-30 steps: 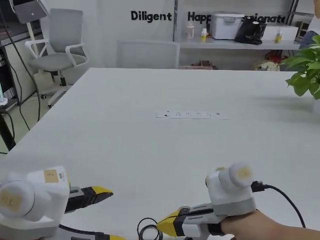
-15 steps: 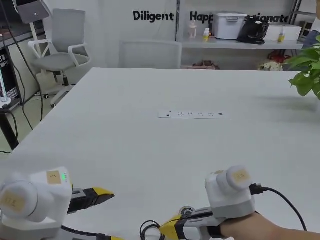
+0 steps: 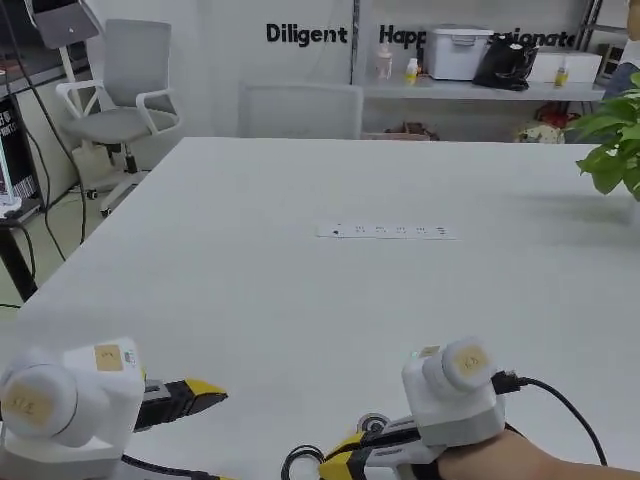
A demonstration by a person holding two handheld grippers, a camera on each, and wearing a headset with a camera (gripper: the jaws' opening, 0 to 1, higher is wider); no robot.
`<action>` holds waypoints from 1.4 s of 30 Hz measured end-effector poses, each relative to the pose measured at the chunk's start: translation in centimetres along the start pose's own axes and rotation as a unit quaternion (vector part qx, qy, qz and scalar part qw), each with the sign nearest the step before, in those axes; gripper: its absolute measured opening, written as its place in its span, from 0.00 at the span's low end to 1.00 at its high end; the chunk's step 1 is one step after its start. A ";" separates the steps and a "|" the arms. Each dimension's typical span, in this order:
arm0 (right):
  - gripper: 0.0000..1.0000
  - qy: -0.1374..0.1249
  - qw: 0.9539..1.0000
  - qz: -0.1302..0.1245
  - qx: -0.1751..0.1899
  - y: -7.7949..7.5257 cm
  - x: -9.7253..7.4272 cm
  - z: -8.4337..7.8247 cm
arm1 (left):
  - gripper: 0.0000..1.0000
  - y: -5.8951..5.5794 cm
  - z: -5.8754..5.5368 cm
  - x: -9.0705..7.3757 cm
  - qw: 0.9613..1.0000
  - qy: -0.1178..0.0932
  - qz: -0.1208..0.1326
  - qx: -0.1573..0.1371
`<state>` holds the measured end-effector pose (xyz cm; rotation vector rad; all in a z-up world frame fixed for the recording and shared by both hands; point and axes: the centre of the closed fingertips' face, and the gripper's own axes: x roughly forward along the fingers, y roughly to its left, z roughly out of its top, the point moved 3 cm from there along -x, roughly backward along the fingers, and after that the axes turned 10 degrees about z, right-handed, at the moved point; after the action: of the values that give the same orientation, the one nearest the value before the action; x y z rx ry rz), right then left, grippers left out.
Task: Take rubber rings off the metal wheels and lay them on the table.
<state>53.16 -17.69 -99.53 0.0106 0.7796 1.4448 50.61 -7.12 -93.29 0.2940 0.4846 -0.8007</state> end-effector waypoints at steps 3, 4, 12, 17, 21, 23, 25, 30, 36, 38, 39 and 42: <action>0.11 0.003 1.000 0.001 -0.008 0.2 0.0 0.0 | 0.69 -0.1 0.0 0.0 1.000 0.001 -0.001 0.000; 0.12 0.003 1.000 0.002 -0.009 0.2 0.0 0.1 | 0.69 -0.1 0.0 0.1 1.000 0.001 -0.002 0.000; 0.22 -0.015 1.000 0.004 -0.020 0.8 -0.5 0.9 | 0.69 -0.4 0.4 0.3 1.000 0.000 -0.007 0.002; 0.27 -0.036 0.999 0.004 -0.026 1.1 -1.5 1.9 | 0.69 -0.4 0.7 0.3 1.000 -0.003 -0.009 0.005; 0.32 -0.048 0.998 -0.006 -0.030 0.9 -2.5 2.6 | 0.69 -0.6 1.1 0.4 1.000 -0.006 -0.011 0.006; 0.34 -0.057 0.998 -0.013 -0.032 0.7 -3.2 3.0 | 0.69 -0.6 1.2 0.4 1.000 -0.008 -0.012 0.007; 0.36 -0.069 0.997 -0.017 -0.035 0.6 -3.9 3.5 | 0.69 -0.7 1.5 0.4 1.000 -0.011 -0.012 0.006; 0.43 -0.079 0.995 -0.025 -0.059 0.9 -5.6 4.2 | 0.70 -0.6 2.3 0.1 1.000 -0.020 -0.010 0.008; 0.50 -0.075 0.993 -0.033 -0.090 1.5 -7.6 3.8 | 0.70 -0.3 2.9 -0.2 1.000 -0.029 -0.005 0.008; 0.52 -0.075 0.992 -0.036 -0.094 1.6 -8.3 3.5 | 0.71 -0.3 3.0 -0.2 0.999 -0.031 -0.004 0.010; 0.53 -0.076 0.992 -0.037 -0.095 1.6 -8.6 3.4 | 0.71 -0.3 3.2 -0.3 0.999 -0.031 -0.004 0.013; 0.55 -0.077 0.991 -0.045 -0.100 1.7 -9.6 2.9 | 0.71 -0.4 3.4 -0.3 0.999 -0.031 -0.004 0.020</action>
<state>53.76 -24.58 -92.03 -0.0641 0.5015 1.4131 51.12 -8.66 -90.24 0.3032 0.4114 -0.8265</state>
